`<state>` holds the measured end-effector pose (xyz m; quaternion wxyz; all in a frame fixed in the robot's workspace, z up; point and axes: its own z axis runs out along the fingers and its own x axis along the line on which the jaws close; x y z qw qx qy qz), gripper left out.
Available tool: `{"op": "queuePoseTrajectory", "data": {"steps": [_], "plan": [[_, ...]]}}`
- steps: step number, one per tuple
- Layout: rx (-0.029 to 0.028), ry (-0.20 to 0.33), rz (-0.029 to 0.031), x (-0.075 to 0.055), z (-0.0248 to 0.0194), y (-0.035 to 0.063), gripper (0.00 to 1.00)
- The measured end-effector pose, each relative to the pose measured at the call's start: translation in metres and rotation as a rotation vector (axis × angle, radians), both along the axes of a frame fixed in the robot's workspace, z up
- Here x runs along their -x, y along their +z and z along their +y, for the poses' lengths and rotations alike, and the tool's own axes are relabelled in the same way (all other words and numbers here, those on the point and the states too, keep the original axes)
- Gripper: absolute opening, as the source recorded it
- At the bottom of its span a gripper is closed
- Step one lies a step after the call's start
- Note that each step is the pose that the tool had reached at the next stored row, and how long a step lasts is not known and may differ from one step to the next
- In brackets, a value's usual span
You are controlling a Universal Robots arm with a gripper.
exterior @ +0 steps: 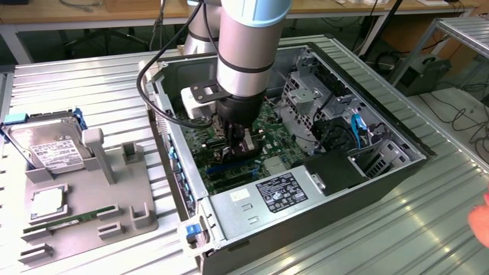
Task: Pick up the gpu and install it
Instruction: 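Insert the gpu into the slot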
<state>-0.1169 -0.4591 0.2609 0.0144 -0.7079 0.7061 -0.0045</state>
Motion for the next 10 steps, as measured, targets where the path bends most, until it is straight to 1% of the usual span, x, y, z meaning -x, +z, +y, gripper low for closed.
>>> {"op": "queuePoseTrajectory", "data": {"steps": [7, 10], "plan": [[-0.0002, 0.0, -0.0002, 0.0011, 0.0, 0.0002, 0.26], [-0.0009, 0.0, -0.0005, 0.0011, 0.0002, 0.0018, 0.26]]}}
